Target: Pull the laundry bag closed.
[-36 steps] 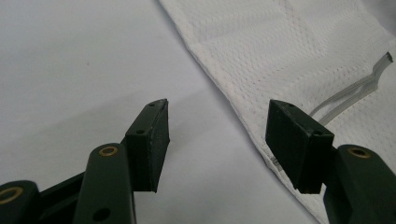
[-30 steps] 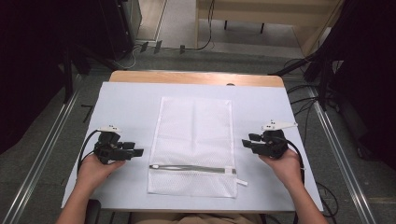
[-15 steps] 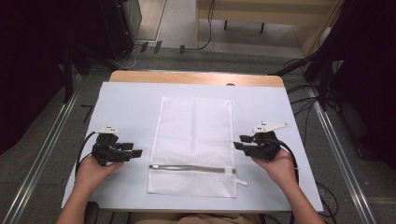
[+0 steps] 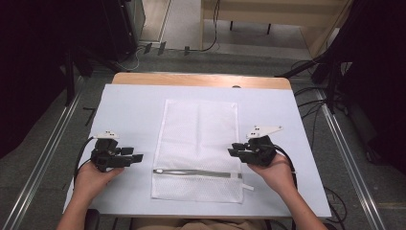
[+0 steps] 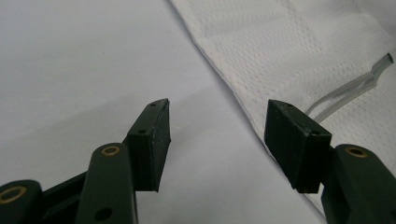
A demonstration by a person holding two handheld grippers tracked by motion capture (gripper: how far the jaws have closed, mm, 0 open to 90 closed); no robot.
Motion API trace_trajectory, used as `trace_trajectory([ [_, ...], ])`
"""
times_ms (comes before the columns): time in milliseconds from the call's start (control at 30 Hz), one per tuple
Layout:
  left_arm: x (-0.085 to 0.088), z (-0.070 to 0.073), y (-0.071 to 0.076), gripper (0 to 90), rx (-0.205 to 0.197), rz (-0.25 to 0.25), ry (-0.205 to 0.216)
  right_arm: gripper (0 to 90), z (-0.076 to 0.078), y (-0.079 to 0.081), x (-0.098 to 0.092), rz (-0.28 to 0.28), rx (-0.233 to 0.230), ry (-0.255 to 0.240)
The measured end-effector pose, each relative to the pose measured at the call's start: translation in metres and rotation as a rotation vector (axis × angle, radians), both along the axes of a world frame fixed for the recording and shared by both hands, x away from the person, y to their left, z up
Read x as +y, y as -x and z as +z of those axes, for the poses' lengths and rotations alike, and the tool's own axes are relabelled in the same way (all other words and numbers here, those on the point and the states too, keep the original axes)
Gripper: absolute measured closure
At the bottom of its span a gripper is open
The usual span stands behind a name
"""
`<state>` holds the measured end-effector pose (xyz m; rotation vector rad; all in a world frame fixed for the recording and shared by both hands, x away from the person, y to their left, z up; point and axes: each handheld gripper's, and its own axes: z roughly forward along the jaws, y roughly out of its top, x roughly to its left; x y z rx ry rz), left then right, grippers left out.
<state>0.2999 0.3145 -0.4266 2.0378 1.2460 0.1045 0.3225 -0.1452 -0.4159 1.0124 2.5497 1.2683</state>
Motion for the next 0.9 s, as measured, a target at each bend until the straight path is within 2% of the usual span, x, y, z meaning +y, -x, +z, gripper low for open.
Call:
trace_trajectory([
  [333, -0.001, 0.001, 0.0, 41.0, -0.013, -0.006, -0.002, 74.2, 0.002, 0.003, 0.021, 0.041, 0.013, -0.004],
  [600, 0.001, 0.001, -0.003, 41.0, -0.011, -0.003, 0.003, 73.0, 0.005, 0.002, 0.041, 0.073, 0.002, -0.001],
  [733, 0.001, 0.001, -0.005, 43.3, -0.009, -0.021, -0.001, 71.9, 0.005, 0.002, 0.051, 0.087, -0.019, 0.011],
  [900, -0.001, 0.001, -0.007, 43.0, -0.011, -0.02, 0.002, 72.5, 0.004, 0.003, 0.062, 0.112, -0.009, 0.011],
])
